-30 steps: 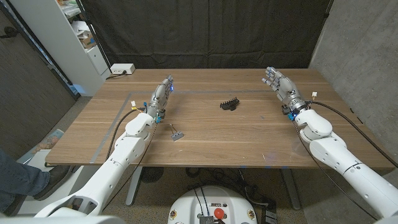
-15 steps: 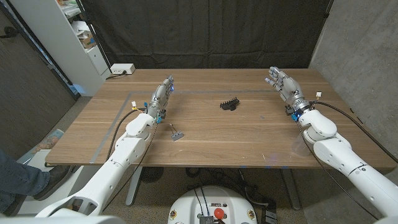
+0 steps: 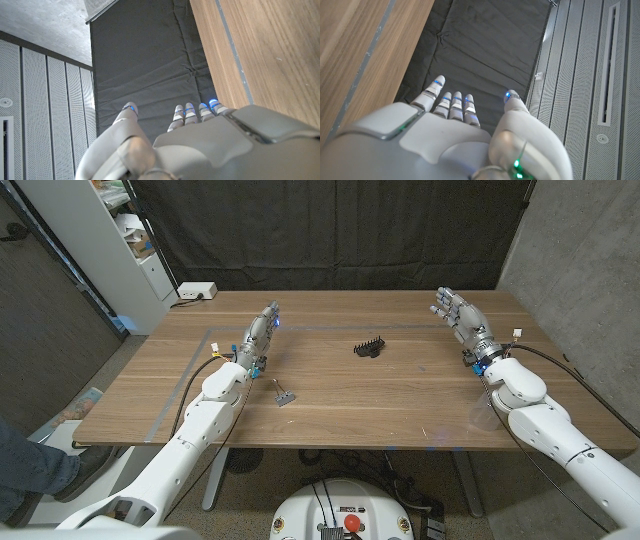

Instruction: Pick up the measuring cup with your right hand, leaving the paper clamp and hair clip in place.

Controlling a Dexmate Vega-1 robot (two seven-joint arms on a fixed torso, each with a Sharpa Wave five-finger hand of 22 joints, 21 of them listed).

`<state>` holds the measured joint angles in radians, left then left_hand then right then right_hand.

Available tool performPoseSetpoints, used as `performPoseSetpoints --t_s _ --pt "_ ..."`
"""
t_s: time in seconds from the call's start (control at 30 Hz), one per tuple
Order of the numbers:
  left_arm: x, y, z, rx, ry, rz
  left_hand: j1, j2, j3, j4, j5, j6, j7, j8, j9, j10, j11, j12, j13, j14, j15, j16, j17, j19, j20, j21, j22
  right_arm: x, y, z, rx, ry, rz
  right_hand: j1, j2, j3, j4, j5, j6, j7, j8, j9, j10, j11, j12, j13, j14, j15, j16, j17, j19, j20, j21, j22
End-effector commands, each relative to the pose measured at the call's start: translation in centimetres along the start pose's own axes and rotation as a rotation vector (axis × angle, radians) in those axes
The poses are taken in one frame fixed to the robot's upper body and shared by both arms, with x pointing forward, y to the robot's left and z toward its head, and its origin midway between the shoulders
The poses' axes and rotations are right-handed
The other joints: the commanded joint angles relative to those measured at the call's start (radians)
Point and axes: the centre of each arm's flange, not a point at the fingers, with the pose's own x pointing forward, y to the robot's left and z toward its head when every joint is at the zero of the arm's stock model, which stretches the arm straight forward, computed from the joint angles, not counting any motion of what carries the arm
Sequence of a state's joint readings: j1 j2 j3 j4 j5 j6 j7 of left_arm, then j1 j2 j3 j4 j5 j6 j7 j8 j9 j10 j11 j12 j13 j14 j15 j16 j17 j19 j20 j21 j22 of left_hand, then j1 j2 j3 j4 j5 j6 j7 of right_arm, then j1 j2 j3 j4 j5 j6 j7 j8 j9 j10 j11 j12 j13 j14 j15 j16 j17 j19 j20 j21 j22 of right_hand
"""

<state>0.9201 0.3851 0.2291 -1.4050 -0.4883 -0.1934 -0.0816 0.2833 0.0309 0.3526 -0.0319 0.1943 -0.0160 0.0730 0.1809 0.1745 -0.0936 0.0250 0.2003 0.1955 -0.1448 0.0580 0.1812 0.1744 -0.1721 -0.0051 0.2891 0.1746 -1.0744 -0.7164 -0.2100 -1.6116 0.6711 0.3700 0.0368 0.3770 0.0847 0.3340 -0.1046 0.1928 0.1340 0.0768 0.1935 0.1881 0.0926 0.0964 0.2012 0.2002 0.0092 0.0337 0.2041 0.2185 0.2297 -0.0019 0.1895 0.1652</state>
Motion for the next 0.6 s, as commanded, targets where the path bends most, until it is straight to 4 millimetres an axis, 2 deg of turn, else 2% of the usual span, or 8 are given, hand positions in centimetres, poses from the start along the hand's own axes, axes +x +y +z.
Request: performPoseSetpoints --t_s 0.03,0.6 --pt "-0.14 0.44 -0.12 0.001 0.003 -0.007 0.002 0.007 0.001 -0.009 0.001 0.001 0.001 0.005 0.003 -0.006 0.006 0.004 -0.001 -0.008 0.000 0.006 0.006 -0.029 0.004 -0.002 0.002 -0.45 -0.06 0.31 -0.010 -0.002 -0.013 0.004 0.011 -0.003 -0.004 0.002 0.005 0.001 0.004 0.003 0.000 -0.003 -0.001 0.001 0.001 0.001 0.007 0.000 0.013 0.000 0.005 0.005" --pt "0.70 0.05 0.52 0.008 0.001 -0.026 0.001 0.008 0.000 -0.011 0.000 0.001 0.003 0.005 0.003 -0.006 0.009 0.005 -0.002 -0.006 0.001 0.007 0.006 -0.023 0.005 -0.006 0.003 -1.44 -0.59 1.03 -0.024 -0.009 -0.034 0.004 0.013 -0.004 -0.005 0.002 0.006 0.000 0.004 0.003 0.002 -0.004 0.000 0.000 0.003 0.001 0.007 -0.001 0.016 0.000 0.005 0.005"
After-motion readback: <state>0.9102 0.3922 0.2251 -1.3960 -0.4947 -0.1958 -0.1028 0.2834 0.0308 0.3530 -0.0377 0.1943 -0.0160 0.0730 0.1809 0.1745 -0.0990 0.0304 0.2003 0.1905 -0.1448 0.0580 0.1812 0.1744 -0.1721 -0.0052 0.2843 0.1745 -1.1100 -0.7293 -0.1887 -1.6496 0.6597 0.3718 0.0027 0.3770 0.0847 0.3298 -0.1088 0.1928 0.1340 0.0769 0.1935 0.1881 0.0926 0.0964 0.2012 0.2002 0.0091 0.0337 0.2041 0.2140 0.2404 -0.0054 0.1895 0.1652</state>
